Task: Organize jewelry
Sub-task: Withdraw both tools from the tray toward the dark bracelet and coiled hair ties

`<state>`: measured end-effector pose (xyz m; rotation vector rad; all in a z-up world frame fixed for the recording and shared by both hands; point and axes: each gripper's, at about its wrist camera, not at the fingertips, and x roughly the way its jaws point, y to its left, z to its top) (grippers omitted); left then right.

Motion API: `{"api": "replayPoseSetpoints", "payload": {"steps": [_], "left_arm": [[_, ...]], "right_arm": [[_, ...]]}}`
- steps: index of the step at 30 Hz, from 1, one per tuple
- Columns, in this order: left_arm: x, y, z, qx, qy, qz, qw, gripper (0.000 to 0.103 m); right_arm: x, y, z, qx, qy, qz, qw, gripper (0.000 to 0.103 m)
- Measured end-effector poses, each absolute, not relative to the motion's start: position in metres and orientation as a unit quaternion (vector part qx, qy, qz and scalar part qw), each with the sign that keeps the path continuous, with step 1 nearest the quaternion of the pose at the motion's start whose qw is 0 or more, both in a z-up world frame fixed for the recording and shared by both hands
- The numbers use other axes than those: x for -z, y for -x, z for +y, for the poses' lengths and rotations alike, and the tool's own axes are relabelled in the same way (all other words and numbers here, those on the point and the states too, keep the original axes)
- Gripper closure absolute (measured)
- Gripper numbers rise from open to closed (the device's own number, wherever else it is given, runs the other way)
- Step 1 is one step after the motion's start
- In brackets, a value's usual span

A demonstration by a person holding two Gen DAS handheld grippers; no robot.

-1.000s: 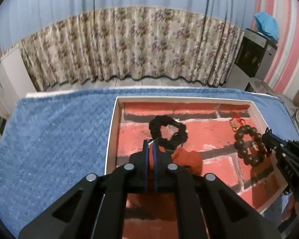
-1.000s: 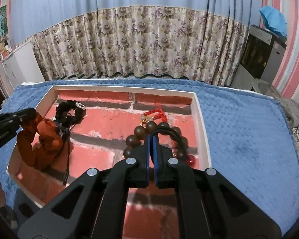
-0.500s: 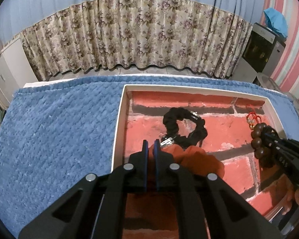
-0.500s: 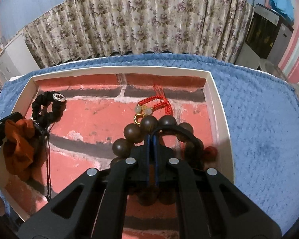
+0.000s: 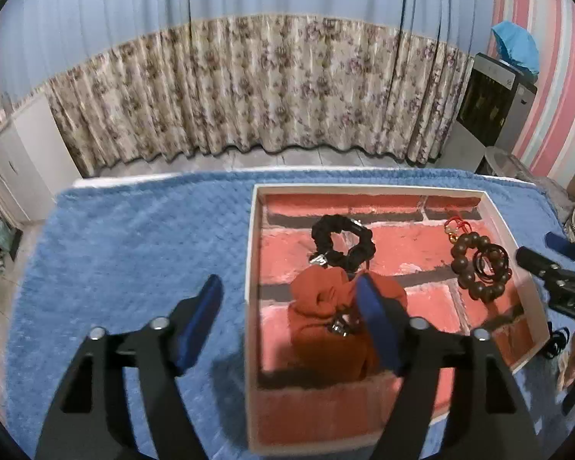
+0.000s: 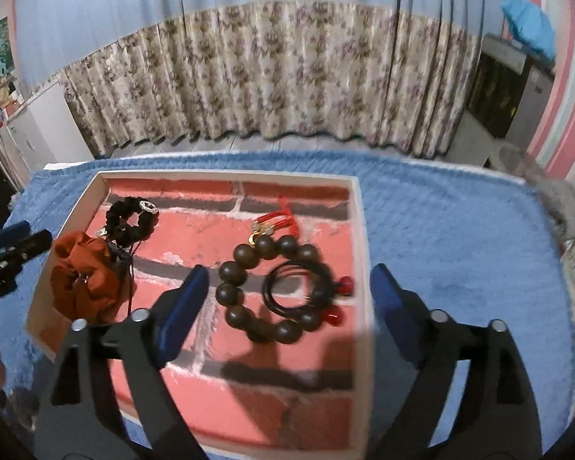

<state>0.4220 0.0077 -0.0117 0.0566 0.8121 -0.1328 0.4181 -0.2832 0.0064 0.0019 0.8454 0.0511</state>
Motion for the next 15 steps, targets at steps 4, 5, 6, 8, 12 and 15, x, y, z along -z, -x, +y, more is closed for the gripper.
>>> {"api": "replayPoseSetpoints", "payload": {"steps": [4,5,6,8,12,15], "left_arm": [[-0.007,-0.388,0.008,0.052,-0.054,0.355,0.932,0.013],[-0.009,-0.380,0.008,0.044,-0.059,0.346,0.935,0.010],[-0.011,-0.370,0.008,0.039,-0.064,0.338,0.938,0.010],[-0.015,-0.357,0.005,0.037,-0.070,0.330,0.940,0.010],[-0.026,-0.327,0.005,0.057,-0.058,0.317,0.945,0.010],[-0.034,-0.310,0.005,0.067,-0.053,0.311,0.946,0.010]], "right_arm": [[-0.030,-0.390,-0.300,-0.020,-0.004,0.386,0.922,0.004],[-0.033,-0.383,-0.305,-0.015,-0.003,0.384,0.923,0.004],[-0.038,-0.375,-0.310,-0.007,0.000,0.382,0.924,0.004],[-0.044,-0.362,-0.316,0.000,0.006,0.379,0.925,0.004],[-0.049,-0.333,-0.331,0.029,0.033,0.379,0.924,0.004],[-0.048,-0.316,-0.339,0.049,0.053,0.371,0.926,0.004]]}}
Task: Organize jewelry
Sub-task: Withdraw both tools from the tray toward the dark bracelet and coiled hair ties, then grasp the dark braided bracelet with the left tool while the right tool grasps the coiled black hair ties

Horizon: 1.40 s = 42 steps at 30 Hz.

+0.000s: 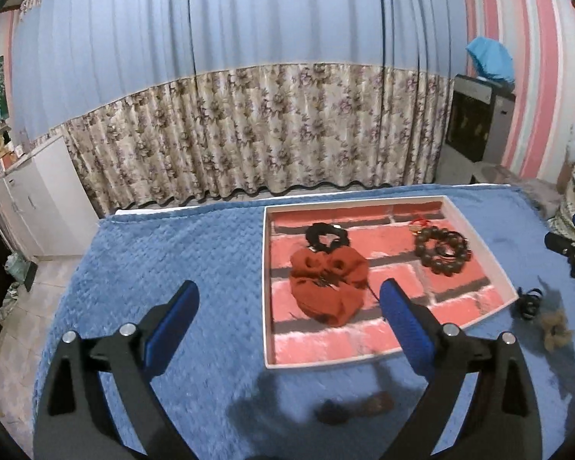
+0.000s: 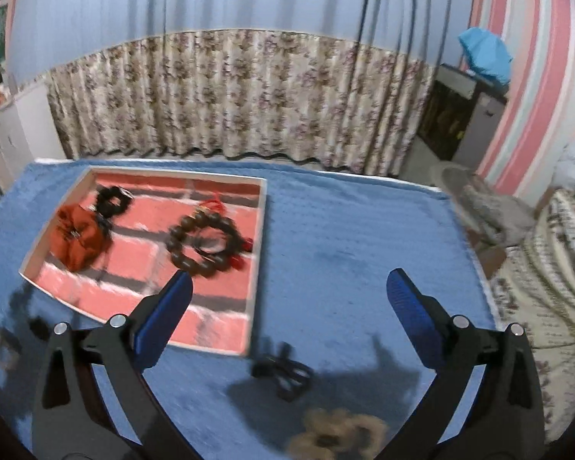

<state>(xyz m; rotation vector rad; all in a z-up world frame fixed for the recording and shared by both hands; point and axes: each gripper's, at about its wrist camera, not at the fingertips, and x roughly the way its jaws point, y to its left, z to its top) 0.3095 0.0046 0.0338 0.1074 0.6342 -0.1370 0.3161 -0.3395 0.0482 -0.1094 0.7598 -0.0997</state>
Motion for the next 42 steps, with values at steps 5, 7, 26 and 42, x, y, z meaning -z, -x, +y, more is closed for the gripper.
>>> {"api": "replayPoseSetpoints", "payload": {"steps": [5,7,26,42], "left_arm": [[-0.036,-0.289,0.002,0.073,-0.032,0.306,0.949,0.010],[-0.033,-0.284,0.002,0.076,-0.014,0.307,0.949,0.010],[0.039,-0.281,-0.015,0.101,0.004,0.370,0.924,0.010],[0.081,-0.287,-0.015,0.084,-0.035,0.387,0.918,0.034]], "right_arm": [[-0.041,-0.290,-0.361,0.049,0.011,0.359,0.932,0.004],[-0.036,-0.280,-0.364,0.047,-0.010,0.345,0.937,0.004],[0.035,-0.289,-0.352,0.071,-0.023,0.383,0.921,0.005],[0.059,-0.296,-0.345,0.086,-0.001,0.386,0.918,0.024]]}}
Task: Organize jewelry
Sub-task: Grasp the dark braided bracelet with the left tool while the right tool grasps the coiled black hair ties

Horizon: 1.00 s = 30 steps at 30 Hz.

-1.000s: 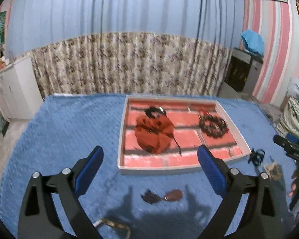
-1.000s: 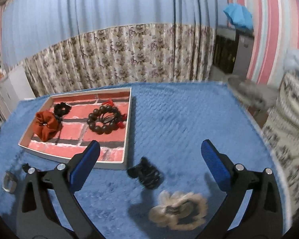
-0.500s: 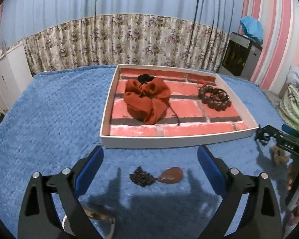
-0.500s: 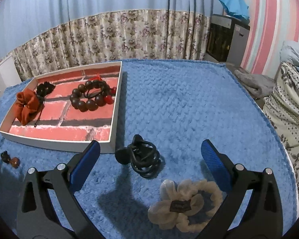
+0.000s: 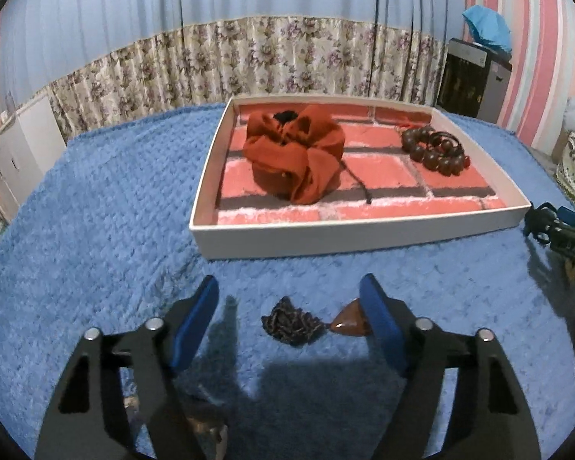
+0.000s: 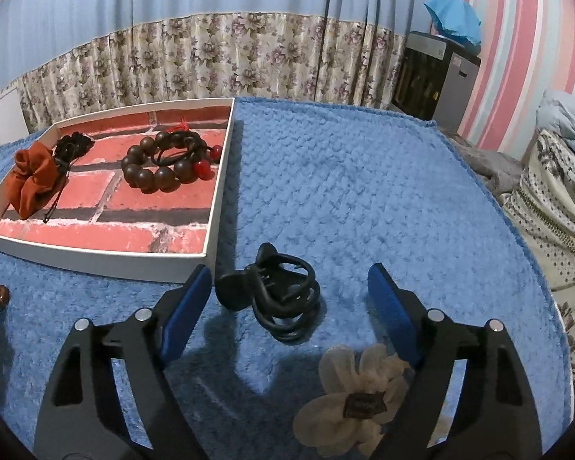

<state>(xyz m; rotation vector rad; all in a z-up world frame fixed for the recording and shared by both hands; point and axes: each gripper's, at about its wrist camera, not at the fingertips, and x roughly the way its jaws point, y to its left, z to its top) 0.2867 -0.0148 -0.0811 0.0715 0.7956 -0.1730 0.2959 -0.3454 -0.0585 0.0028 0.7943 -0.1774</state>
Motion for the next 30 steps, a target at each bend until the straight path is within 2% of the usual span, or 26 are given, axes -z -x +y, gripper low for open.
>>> {"api": "replayPoseSetpoints", "payload": {"steps": [4,6,9,11,14,16,19,23,30], "left_arm": [[0.086,-0.289,-0.013,0.096,-0.021,0.397,0.913,0.039],[0.087,-0.288,-0.014,0.096,-0.022,0.399,0.912,0.045],[0.088,-0.287,-0.017,0.101,-0.028,0.398,0.912,0.045],[0.088,-0.287,-0.017,0.102,-0.024,0.399,0.911,0.046],[0.090,-0.286,-0.014,0.112,-0.010,0.404,0.908,0.058],[0.090,-0.286,-0.014,0.111,-0.011,0.405,0.908,0.059],[0.092,-0.286,-0.016,0.114,-0.015,0.410,0.905,0.067],[0.093,-0.287,-0.017,0.111,-0.016,0.411,0.905,0.074],[0.094,-0.287,-0.018,0.113,-0.017,0.411,0.904,0.078]], "right_arm": [[0.060,-0.295,-0.346,0.082,-0.006,0.386,0.919,0.026],[0.061,-0.296,-0.342,0.080,0.000,0.389,0.918,0.028],[0.064,-0.298,-0.340,0.080,0.007,0.394,0.916,0.028],[0.067,-0.300,-0.341,0.080,0.004,0.403,0.911,0.032],[0.069,-0.302,-0.344,0.072,-0.006,0.409,0.910,0.036],[0.069,-0.302,-0.343,0.071,-0.004,0.410,0.909,0.038],[0.071,-0.303,-0.342,0.063,0.000,0.418,0.906,0.045],[0.071,-0.303,-0.342,0.063,0.001,0.420,0.905,0.045],[0.072,-0.303,-0.342,0.064,-0.001,0.423,0.904,0.046]]}}
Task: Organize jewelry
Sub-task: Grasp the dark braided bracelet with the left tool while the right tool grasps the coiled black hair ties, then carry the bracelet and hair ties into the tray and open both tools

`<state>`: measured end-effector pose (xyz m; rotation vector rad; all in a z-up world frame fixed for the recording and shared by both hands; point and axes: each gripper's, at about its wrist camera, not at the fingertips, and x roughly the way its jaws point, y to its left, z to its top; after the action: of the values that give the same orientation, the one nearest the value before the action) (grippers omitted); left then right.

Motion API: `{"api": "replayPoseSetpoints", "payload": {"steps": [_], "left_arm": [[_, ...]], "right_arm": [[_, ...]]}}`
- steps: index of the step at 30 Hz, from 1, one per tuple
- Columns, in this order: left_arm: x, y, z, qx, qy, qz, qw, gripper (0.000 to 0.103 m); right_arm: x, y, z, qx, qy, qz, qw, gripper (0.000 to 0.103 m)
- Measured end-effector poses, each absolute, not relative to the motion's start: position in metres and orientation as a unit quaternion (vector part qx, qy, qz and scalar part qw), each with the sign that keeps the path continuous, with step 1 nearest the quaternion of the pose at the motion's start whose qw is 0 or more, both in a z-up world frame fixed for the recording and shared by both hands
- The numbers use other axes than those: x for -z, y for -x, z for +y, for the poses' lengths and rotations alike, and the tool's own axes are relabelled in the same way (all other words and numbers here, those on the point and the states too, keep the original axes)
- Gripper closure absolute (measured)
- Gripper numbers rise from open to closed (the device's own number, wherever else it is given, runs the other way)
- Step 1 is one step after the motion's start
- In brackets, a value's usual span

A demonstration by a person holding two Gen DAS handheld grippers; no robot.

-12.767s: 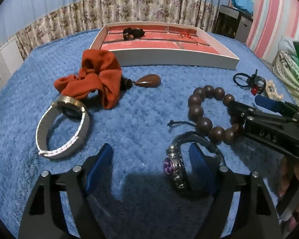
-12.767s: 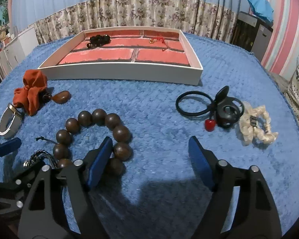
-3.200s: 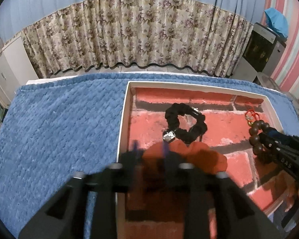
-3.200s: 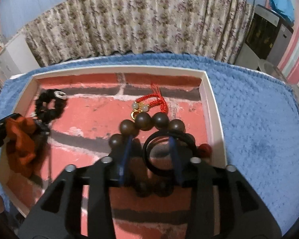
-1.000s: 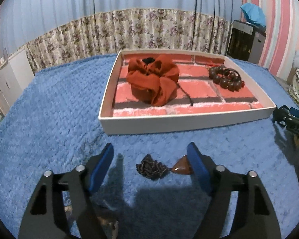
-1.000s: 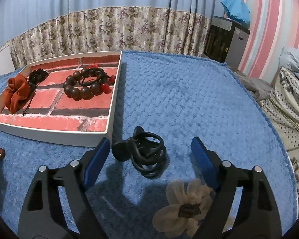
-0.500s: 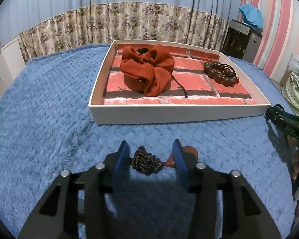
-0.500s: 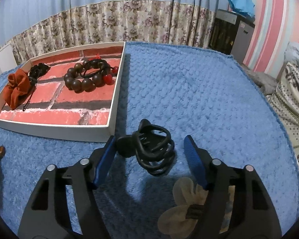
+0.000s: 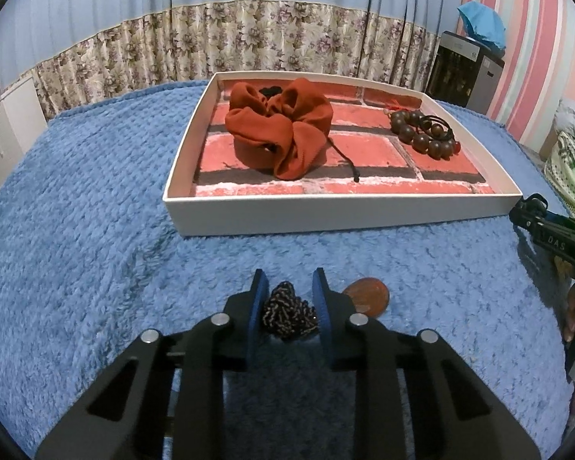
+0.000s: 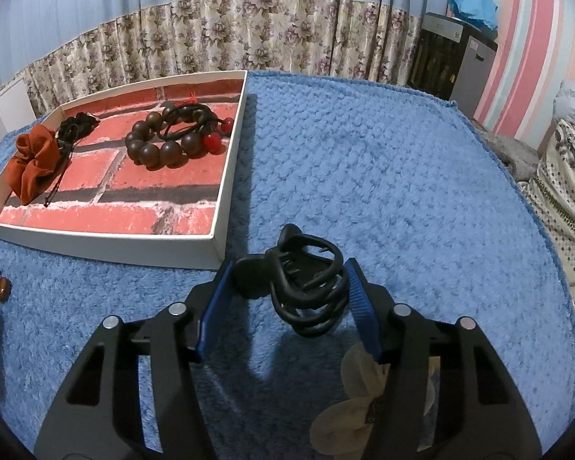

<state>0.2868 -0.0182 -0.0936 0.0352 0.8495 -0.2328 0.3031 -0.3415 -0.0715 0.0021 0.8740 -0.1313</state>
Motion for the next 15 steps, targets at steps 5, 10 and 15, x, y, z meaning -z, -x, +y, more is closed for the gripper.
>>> {"api": "replayPoseSetpoints", "payload": {"steps": [5,10,15], "left_arm": [[0.0926,-0.2867,-0.0165,0.118,-0.008,0.408,0.905,0.084],[0.0916,-0.2870,-0.0162,0.120,-0.006,0.406,0.906,0.084],[0.0843,-0.2849,-0.0174,0.125,-0.004,0.393,0.911,0.084]], "right_arm": [[0.0709,-0.3036,-0.3441,0.063,-0.007,0.421,0.905,0.046],[0.0700,-0.3035,-0.3455,0.065,-0.011,0.419,0.905,0.046],[0.0700,-0.3035,-0.3455,0.065,-0.010,0.420,0.905,0.046]]}}
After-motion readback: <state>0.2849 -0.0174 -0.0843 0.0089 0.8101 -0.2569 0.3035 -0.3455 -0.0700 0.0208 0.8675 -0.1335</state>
